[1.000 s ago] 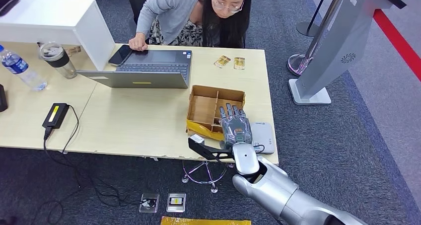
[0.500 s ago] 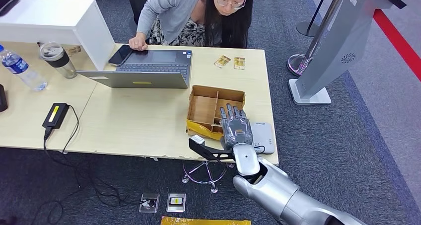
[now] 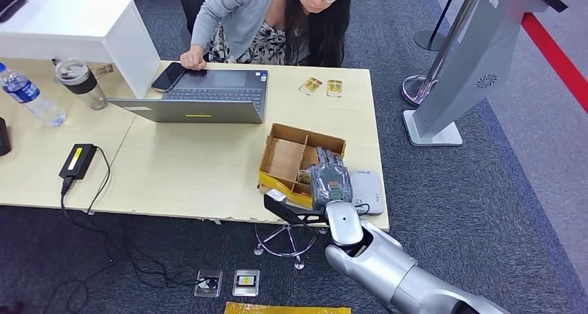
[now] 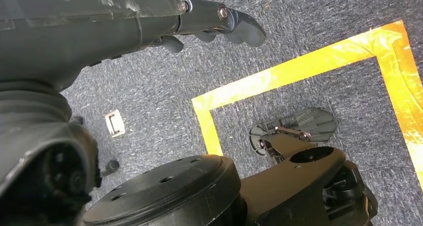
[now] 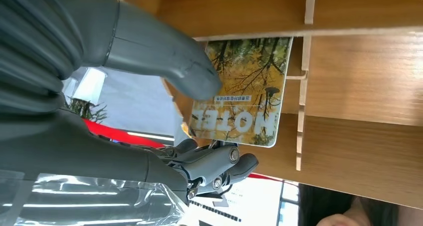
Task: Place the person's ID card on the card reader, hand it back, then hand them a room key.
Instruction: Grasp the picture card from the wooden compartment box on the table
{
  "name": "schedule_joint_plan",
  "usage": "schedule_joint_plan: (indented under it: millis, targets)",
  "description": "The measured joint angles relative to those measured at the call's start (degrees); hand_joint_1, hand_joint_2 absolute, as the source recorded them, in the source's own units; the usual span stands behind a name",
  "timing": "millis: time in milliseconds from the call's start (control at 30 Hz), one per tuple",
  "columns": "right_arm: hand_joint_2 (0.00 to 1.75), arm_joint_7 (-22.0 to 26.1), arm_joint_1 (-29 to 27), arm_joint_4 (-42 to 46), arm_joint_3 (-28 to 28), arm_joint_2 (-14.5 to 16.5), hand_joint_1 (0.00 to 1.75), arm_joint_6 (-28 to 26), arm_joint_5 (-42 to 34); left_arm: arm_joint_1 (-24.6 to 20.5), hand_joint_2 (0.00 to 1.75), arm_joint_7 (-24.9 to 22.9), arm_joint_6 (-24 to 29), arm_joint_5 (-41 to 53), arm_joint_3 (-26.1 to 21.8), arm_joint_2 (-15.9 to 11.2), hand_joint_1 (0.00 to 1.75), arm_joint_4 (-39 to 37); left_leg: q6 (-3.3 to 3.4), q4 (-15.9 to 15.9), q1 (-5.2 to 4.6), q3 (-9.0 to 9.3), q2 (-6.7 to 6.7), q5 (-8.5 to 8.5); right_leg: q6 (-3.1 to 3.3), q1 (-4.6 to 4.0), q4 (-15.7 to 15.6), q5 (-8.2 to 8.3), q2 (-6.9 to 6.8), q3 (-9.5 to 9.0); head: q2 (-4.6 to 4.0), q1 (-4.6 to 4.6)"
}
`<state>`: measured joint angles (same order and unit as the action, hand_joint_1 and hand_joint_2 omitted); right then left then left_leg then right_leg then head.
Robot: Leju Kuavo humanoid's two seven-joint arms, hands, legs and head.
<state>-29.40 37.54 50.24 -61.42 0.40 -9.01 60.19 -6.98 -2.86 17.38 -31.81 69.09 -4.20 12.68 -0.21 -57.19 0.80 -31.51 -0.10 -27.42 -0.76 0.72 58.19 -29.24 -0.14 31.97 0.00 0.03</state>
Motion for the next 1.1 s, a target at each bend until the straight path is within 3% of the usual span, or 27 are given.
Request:
schedule_joint_plan:
  millis: [633,1100]
  targets:
    - [1.75,0.4,0.7,-0.4,0.0,0.5,1.75,-2.6,-1.3,0.0,0.00,0.0,0.0,0.0,0.0,0.0,0.00,0.0,0.00,0.0,0.00,0.00,0.00,0.00,0.00,0.00,0.0,0.00,0.00,0.00,0.00,0.01]
    - [1.75,-2.0,4.3,7.9,1.5,-0.2,1.75,-1.0,1.7,0.0,0.00,0.0,0.0,0.7,0.0,0.0,0.00,0.0,0.00,0.0,0.00,0.01,0.00,0.00,0.00,0.00,0.0,0.00,0.01,0.01,0.00,0.00]
